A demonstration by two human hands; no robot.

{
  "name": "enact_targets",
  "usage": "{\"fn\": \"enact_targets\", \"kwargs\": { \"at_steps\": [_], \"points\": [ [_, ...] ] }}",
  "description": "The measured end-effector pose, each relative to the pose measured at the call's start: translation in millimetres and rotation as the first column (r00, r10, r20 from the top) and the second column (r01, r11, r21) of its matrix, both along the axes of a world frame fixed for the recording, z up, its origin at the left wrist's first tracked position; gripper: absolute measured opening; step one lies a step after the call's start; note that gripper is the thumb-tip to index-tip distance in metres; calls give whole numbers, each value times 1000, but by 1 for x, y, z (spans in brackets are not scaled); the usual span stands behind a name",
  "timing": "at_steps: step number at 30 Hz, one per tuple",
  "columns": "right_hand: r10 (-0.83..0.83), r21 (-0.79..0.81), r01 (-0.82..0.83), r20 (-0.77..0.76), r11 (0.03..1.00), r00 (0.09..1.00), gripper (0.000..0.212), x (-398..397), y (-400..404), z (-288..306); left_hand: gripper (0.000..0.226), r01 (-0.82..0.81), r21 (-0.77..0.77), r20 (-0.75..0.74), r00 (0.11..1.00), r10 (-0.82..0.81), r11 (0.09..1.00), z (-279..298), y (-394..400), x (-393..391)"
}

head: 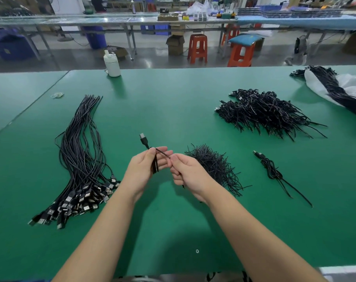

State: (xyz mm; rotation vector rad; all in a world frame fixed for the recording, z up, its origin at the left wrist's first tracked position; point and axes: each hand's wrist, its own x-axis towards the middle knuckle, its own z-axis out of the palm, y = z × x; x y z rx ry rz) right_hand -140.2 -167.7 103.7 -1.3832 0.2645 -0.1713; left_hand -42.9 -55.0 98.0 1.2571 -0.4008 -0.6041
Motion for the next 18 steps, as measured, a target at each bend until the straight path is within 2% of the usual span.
{"fn": "enact_targets", "kwargs": {
  "at_steps": [3,5,8,12,14,16,18],
  "points": [
    [45,-337,-81,-112,938,993,32,1,3,-2,42,-72,-157,-232,972,34,985,8,-10,-2],
    [34,-477,-121,-185,870,982,31,2,4,-5,42,-85,-167,-303,953,31,982,15,-13,-1],
    [25,-365,-112,-234,924,972,23,2,4,-8,36,-78,-120,-312,950,37,990,19,-15,-4],
    [32,-317,-86,-170,945,985,14,0,-1,-13,28,-41,-137,-337,941,-8,990,16,-15,-9],
    [75,-215,-100,-123,971,990,33,-3,-2,-15,25,-13,-129,-354,935,-34,992,14,-14,-11],
    [48,-90,-56,-91,994,995,51,-5,0,-18,25,-10,-92,-366,930,-24,996,11,-17,-13],
    [-33,-86,27,-73,996,997,54,-5,2,-21,26,-2,-46,-364,931,-15,999,8,-19,-15]
  ]
}}
